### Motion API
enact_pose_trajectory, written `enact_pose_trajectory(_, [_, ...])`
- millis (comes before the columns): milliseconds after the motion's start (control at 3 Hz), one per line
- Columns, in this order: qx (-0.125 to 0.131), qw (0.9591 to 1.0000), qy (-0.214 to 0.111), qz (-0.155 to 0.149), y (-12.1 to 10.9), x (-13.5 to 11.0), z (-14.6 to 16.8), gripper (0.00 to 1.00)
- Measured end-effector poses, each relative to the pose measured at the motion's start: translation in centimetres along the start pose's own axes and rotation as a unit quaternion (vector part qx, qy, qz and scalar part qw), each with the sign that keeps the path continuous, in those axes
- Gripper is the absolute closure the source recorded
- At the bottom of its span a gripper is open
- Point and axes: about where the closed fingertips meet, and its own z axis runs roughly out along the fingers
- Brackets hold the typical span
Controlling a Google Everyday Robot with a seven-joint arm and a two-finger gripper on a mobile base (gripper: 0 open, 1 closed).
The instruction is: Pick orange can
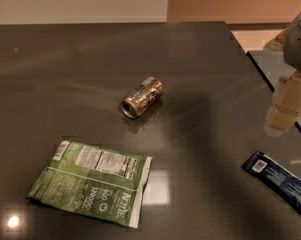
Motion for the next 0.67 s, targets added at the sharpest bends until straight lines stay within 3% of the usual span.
enact_pose_trajectory(667, [0.001, 0.9999, 0.003, -0.016, -0.04, -0.35, -0.04, 0.00])
